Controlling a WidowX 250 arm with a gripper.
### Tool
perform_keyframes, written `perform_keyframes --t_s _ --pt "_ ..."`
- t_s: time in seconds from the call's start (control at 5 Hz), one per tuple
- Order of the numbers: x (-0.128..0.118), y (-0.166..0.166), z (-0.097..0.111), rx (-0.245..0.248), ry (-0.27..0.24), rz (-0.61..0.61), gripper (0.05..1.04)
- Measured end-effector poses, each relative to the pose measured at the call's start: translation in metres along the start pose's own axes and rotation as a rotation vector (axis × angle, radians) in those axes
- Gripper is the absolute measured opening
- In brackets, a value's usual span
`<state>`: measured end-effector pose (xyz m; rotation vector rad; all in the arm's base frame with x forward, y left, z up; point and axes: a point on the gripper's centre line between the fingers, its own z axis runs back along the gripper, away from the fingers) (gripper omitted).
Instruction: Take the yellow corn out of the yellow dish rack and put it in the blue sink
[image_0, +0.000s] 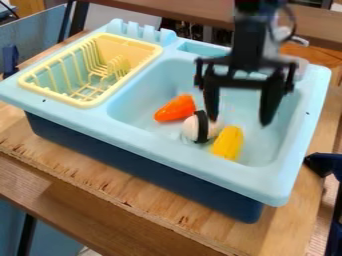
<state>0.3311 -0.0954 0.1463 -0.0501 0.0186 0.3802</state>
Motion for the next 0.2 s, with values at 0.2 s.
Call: perform_keyframes --t_s 0.2 --pt "-0.0069 0.0028 0.042 -0.018 -0.029 -0.034 1.001"
